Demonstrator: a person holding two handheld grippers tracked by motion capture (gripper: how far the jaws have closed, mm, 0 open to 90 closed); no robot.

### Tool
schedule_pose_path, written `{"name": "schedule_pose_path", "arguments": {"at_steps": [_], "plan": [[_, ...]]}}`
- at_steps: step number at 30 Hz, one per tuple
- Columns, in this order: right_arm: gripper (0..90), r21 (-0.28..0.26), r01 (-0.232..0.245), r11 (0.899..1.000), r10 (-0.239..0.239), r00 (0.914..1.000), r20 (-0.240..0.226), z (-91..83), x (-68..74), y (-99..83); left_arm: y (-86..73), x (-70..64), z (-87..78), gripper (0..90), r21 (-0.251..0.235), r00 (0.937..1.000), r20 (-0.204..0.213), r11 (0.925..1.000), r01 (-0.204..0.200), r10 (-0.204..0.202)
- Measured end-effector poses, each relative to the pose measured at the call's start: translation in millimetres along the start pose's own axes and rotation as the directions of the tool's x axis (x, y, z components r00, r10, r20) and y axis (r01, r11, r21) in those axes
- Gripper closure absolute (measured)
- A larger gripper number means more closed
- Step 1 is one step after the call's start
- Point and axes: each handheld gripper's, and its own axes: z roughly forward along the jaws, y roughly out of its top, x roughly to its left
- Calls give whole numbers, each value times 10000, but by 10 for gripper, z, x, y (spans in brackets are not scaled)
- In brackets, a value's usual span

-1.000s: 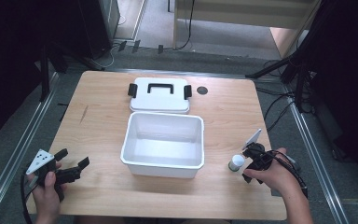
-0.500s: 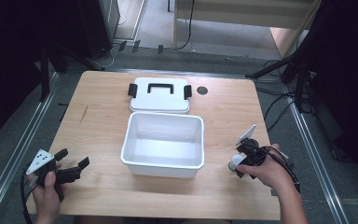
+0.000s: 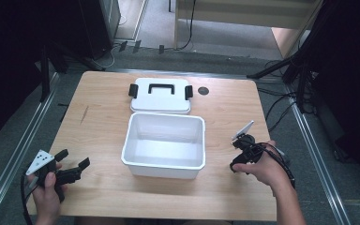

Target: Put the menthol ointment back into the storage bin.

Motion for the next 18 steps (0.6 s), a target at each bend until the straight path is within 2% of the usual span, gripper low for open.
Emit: {"name": "schedule_pose_path", "arguments": {"at_steps": [7, 12, 13, 14, 18], "plan": [[303, -221, -219, 9995, 216, 9997, -140, -3, -2, 60, 1, 3, -1, 3, 0, 10000, 9, 10000, 12, -12], [377, -382, -483, 9981, 471, 9984, -317, -5, -13, 88, 1, 5, -1, 3, 11, 10000, 18, 10000, -6, 6], [416, -384, -674, 9970, 660, 9972, -351, -8, -20, 103, 2, 5, -1, 3, 16, 10000, 33, 10000, 8, -8], [416, -384, -674, 9970, 660, 9972, -351, -8, -20, 103, 2, 5, -1, 3, 16, 10000, 33, 10000, 8, -8], [513, -463, -595, 9972, 577, 9976, -384, 2, -21, 121, 2, 5, 1, 3, 21, 10000, 34, 10000, 6, -6]]}}
